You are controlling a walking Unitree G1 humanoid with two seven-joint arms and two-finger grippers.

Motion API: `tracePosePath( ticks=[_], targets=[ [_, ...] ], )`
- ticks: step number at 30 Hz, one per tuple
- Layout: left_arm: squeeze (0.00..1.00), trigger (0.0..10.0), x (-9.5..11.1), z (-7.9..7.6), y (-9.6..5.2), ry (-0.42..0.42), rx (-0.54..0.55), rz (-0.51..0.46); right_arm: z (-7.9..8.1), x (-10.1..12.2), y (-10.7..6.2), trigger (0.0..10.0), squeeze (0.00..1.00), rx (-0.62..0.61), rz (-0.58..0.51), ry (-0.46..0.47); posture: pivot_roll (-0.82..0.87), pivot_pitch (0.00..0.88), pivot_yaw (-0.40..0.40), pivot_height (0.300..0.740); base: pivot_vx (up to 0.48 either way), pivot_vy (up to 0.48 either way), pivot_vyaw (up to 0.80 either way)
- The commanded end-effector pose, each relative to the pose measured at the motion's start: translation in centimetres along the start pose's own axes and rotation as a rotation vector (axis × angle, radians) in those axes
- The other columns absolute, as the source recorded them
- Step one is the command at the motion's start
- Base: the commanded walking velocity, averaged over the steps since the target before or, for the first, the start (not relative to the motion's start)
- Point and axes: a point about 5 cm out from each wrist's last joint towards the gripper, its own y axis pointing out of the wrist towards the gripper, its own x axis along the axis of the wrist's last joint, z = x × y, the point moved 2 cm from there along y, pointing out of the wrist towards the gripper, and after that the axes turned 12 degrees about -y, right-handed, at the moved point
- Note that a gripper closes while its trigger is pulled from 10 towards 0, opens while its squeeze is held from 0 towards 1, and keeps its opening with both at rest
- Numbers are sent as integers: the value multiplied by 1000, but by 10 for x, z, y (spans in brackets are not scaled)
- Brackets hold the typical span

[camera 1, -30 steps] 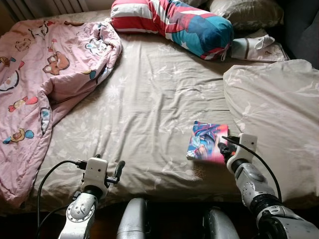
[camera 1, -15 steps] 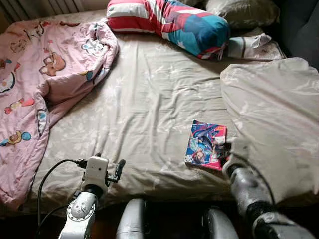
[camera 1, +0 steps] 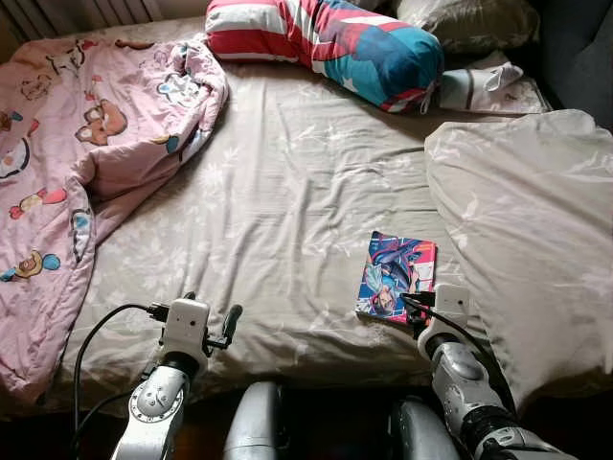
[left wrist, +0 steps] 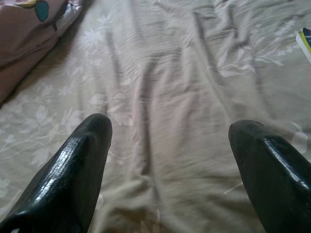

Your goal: Clean up the room

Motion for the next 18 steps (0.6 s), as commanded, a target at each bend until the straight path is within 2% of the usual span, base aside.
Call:
tracePosePath(
  ticks=[1,5,11,14,18],
  targets=[
    [0,10000,-11,2,-5,-1,7,49,-1,-3,-1,10000,0,-9,5,8,49,259,111,635,0,0,0],
    [0,10000,-13,3,-8,-4,7,54,-4,-2,-1,10000,0,-24,4,12,55,263,109,635,0,0,0],
    [0,10000,-13,5,-9,-3,11,58,-2,-1,1,10000,0,-20,13,14,57,265,109,635,0,0,0],
    [0,10000,-13,7,-9,-1,13,56,2,2,1,10000,0,-4,2,11,63,267,110,611,0,0,0],
    [0,10000,-12,7,-9,0,13,54,4,3,1,10000,0,-3,-7,22,64,269,112,607,0,0,0]
  ],
)
